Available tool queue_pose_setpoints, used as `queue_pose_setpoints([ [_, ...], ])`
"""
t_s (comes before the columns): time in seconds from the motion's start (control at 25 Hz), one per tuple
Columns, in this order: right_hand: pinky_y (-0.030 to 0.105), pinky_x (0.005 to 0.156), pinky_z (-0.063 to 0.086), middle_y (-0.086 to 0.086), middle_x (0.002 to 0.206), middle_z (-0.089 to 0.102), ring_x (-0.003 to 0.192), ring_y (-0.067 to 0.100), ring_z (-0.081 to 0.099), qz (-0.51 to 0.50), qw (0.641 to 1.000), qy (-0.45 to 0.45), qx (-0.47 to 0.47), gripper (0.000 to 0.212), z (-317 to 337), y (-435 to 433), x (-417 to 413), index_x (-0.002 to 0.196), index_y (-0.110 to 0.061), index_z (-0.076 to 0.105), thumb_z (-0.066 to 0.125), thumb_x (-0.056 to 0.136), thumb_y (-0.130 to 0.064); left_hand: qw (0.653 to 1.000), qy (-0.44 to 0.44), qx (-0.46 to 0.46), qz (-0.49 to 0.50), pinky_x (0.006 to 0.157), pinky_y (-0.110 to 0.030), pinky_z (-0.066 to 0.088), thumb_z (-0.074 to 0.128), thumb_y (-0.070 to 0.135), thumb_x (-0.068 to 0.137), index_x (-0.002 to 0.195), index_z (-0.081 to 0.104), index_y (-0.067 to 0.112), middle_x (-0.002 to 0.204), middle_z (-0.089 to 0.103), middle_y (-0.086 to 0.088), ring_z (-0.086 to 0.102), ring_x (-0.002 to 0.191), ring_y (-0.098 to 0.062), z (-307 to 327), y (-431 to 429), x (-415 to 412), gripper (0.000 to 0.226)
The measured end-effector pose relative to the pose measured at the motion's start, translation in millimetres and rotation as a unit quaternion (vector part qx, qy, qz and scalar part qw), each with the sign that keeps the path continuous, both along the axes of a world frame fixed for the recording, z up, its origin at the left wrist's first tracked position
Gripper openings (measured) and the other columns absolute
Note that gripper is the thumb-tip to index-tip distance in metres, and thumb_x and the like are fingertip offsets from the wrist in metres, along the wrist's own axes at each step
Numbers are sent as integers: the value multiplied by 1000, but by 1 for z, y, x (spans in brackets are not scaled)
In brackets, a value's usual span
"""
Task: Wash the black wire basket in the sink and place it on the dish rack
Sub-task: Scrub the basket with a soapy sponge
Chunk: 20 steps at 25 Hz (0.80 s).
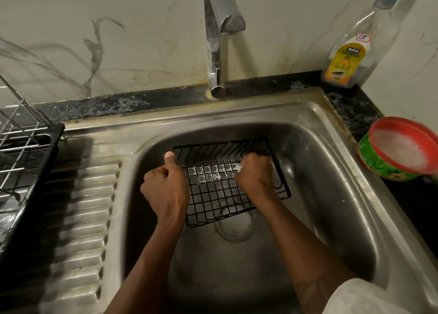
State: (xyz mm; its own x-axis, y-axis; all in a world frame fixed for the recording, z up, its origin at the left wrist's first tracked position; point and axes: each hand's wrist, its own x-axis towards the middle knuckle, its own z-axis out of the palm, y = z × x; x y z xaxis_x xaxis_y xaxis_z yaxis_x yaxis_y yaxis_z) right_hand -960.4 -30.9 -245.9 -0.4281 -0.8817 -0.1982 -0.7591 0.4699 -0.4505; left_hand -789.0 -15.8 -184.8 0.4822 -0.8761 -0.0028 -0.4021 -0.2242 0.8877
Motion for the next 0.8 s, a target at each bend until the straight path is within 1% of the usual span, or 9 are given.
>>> queue_pose_setpoints([
  [0.16,11,58,42,3,95,71,83,13,65,138,979,-130,-75,22,4,-3,59,91,-22,72,70,83,-3,1000,3,4,1,61,-37,42,49,41,105,50,45,5,49,49,-9,46,51,-25,-3,-1,0,65],
  [0.24,11,59,48,2,95,72,81,11,66,164,968,-148,-121,23,3,-4,58,98,-19,73,68,86,0,1000,3,10,1,58,-34,39,49,40,105,52,46,2,50,50,-10,46,51,-25,-1,0,-2,65],
  [0.32,22,69,59,3,98,70,84,15,68,106,977,-137,-125,28,-4,-7,32,104,-20,74,72,84,-1,1000,-2,16,-4,57,-32,39,50,40,105,52,44,1,50,48,-11,44,51,-26,0,0,-2,66],
  [0.4,31,78,62,8,102,70,88,22,69,21,990,-99,-101,37,-13,-6,2,110,-19,75,75,79,1,1000,-8,13,-7,59,-34,39,50,40,105,54,44,-3,50,47,-12,43,51,-26,0,1,-3,67],
  [0.52,37,70,64,13,94,74,85,28,73,-51,996,15,-77,22,-18,-5,-18,99,-11,75,78,78,-6,1000,-17,6,-11,57,-31,38,50,39,105,55,46,-7,51,48,-15,42,50,-24,1,4,-6,68],
  [0.6,35,68,63,14,93,72,85,28,72,-57,997,39,-44,18,-16,-5,-20,94,-7,72,79,78,-7,1000,-10,12,-16,58,-35,34,51,40,105,53,45,-2,50,48,-12,43,50,-24,1,3,-6,67],
  [0.68,26,63,57,14,94,71,85,26,70,-49,998,22,-8,16,-11,-5,-14,93,-6,71,79,79,-6,1000,-10,20,-10,63,-35,34,51,40,104,53,47,-2,51,50,-12,46,52,-26,-1,1,-4,66],
  [0.76,20,54,46,9,87,70,75,20,66,-28,1000,-9,-10,12,-1,-6,8,88,-9,72,80,79,-9,1000,-8,23,-1,66,-38,40,50,41,104,55,51,-3,52,52,-13,49,55,-28,-3,-1,-3,66],
  [0.8,18,50,42,6,82,70,70,18,65,17,999,-19,-31,8,5,-6,25,85,-11,72,78,80,-11,1000,-6,18,-1,66,-39,42,50,42,104,54,50,-2,51,52,-12,49,54,-29,-3,-1,-3,66],
])
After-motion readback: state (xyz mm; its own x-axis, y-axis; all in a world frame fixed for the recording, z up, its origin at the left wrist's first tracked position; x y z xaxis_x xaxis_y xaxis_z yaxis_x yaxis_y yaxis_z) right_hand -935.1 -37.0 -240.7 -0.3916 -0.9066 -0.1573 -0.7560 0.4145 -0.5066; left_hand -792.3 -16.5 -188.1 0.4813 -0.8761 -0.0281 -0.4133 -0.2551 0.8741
